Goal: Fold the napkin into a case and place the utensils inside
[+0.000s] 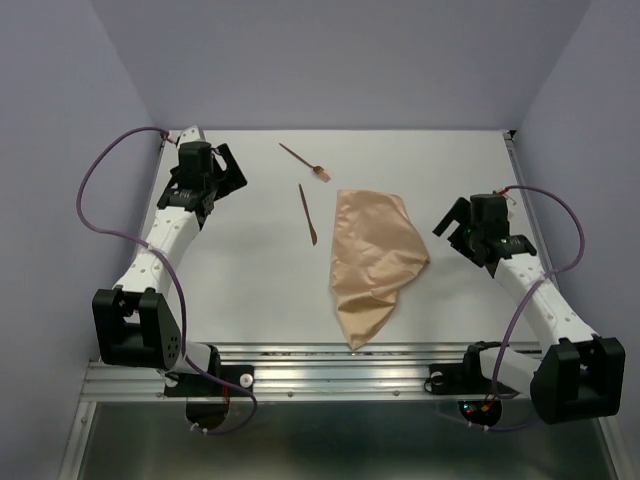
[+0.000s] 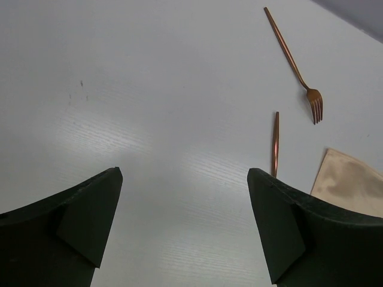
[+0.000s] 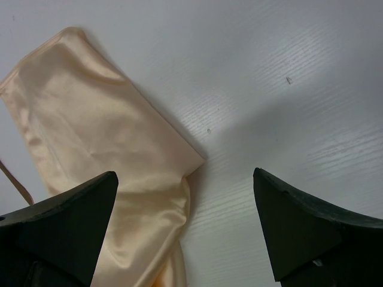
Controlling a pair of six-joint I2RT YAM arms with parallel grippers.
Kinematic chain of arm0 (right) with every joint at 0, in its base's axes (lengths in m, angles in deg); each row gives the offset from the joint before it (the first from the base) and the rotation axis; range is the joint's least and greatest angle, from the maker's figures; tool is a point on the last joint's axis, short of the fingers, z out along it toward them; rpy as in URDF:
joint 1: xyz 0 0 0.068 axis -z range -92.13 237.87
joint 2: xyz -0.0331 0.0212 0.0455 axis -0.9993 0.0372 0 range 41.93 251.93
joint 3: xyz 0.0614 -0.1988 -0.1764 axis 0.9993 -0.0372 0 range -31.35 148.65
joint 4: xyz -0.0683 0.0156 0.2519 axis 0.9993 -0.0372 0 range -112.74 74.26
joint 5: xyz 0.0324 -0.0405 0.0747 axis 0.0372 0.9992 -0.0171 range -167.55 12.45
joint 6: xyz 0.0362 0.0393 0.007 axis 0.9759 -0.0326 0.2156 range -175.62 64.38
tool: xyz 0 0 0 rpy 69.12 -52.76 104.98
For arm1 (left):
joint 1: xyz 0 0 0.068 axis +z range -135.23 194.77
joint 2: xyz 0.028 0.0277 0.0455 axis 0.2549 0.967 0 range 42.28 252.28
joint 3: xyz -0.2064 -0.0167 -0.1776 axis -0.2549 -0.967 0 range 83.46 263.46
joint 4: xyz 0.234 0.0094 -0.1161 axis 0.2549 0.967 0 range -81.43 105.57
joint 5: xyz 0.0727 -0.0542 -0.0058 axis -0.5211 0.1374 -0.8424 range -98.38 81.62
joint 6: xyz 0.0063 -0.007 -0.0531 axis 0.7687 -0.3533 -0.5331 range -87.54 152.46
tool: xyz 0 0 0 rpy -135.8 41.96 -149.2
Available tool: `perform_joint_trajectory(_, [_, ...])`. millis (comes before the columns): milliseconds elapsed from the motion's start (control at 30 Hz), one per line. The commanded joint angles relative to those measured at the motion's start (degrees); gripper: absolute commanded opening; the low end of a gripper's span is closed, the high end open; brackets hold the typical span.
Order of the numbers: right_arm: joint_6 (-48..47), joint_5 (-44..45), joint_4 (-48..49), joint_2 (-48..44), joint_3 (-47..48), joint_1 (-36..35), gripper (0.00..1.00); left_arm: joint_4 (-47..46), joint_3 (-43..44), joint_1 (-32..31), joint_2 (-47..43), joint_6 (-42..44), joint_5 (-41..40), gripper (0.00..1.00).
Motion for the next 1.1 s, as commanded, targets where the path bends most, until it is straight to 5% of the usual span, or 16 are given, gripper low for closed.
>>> perform_joint_trajectory(0, [0.7,1.1,2.0,-2.6,-0.6,0.1,1.0,-1.0,2.9,0.1,-0.5,-0.8,1.8,0.98])
perform_joint_trajectory(333, [-5.7,-0.6,1.0,-4.7,-1.6,0.1,1.0,-0.6,2.0,0.6,0.6,-1.9,2.1,0.92])
perform_joint_trajectory(500, [-6.8,-10.1,1.9,-4.3,-3.4,-0.6,1.0,-2.8,-0.5,0.2,-0.3,-0.8,5.7,0.93])
perform_joint_trajectory(667, [-2.9,-13.5,2.7,-4.8,-9.8,-6.3,1.0,-2.8,-2.0,-1.8,-0.9,0.2,5.6,0.95])
perform_joint_trajectory(1067, [4.8,-9.1,0.9,-9.5,-15.1,-25.3,1.0,-0.6,-11.7,-18.3,-1.9,-2.6,10.3,0.95])
